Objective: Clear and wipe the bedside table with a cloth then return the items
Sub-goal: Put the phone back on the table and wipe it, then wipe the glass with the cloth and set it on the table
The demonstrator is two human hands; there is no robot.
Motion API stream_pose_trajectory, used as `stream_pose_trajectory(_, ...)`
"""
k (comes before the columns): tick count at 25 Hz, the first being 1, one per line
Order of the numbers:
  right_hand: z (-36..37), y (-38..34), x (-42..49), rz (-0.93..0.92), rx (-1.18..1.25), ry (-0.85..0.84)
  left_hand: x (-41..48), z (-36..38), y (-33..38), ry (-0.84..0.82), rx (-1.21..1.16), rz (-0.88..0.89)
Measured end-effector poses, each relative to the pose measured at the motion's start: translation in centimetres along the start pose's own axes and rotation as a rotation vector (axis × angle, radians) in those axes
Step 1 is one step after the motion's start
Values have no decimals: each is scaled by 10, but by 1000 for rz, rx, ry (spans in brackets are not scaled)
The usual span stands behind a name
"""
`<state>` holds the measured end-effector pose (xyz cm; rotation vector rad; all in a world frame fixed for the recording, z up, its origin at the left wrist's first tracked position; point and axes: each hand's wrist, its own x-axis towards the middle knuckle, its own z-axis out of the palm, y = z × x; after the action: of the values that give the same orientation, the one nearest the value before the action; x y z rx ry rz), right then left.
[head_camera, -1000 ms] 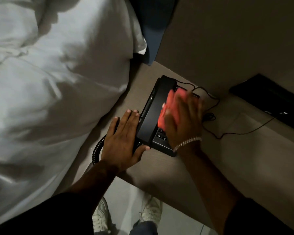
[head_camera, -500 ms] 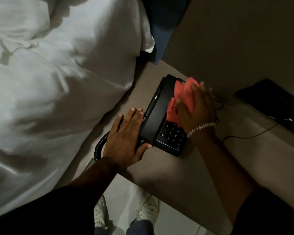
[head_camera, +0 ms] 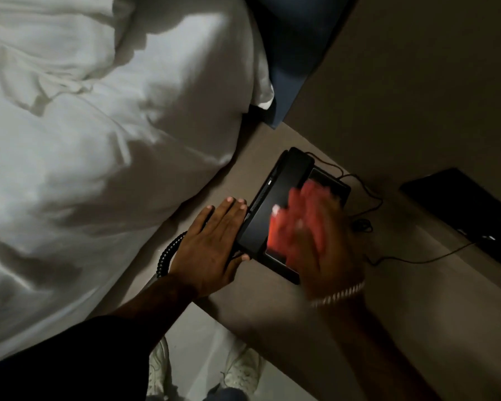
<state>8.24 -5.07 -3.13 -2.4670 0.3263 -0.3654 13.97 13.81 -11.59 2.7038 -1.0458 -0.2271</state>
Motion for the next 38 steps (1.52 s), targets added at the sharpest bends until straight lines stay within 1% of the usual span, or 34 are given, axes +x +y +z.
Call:
stream_pose_trajectory(1, 1, 0, 31, 40, 9, 9, 0, 0, 1, -9, -3, -2)
stream_pose_trajectory(3, 14, -3, 83, 127, -63, -86, -1, -1, 2, -6, 1, -11)
stream_pose_trajectory(5, 35, -4, 93, 159, -161, -157, 0, -1, 3, 6, 3, -13)
stream_pose_trajectory(8, 51, -7, 60, 126, -250, -117, 0, -1, 3, 10, -18, -18)
stream_pose_trajectory(10, 56, -14, 33, 114, -234, -69, 0, -2, 4, 24, -13, -3)
stream_pose_trajectory(12, 62, -23, 10, 103, -221, -75, -1, -2, 3, 36, -11, 15)
stream_pose_trajectory(15, 62, -30, -27, 97, -181, -125, -1, -1, 3, 17, -24, 23)
stream_pose_trajectory(17, 55, -35, -52, 74, -209, -177, -3, -2, 4, -17, -17, -8)
stream_pose_trajectory(20, 41, -49, -82, 3, -317, -340, -4, -9, 7, -62, -7, -44)
stream_pose_trajectory(22, 31, -60, -93, 32, -253, -419, -10, -19, 8, -104, -62, -50)
stream_pose_trajectory(24, 18, -73, -96, 89, -141, -415, -25, -37, 7, -125, -166, -76)
stream_pose_trajectory(25, 12, -82, -93, 106, -100, -393, -34, -49, 5, -99, -250, -98)
stream_pose_trajectory(27, 3, -103, -87, 109, -49, -363, -57, -79, 4, 5, -454, -171)
stream_pose_trajectory(30, -2, -147, -62, -28, 38, -262, -91, -130, 2, 289, -675, -322)
stream_pose_trajectory(32, -8, -167, -48, -137, 82, -220, -101, -160, 9, 498, -732, -358)
stream_pose_trajectory(33, 4, -206, -36, -211, 153, -220, -125, -188, -14, 621, -743, -430)
stream_pose_trajectory(34, 8, -226, -26, -233, 202, -224, -136, -209, -25, 721, -769, -497)
stream_pose_trajectory(35, 7, -239, -17, -234, 247, -227, -138, -222, -31, 815, -800, -523)
stream_pose_trajectory(36, 10, -259, -8, -259, 298, -239, -145, -238, -42, 916, -792, -553)
stream_pose_trajectory(38, 29, -311, 10, -314, 396, -317, -169, -264, -81, 1163, -690, -661)
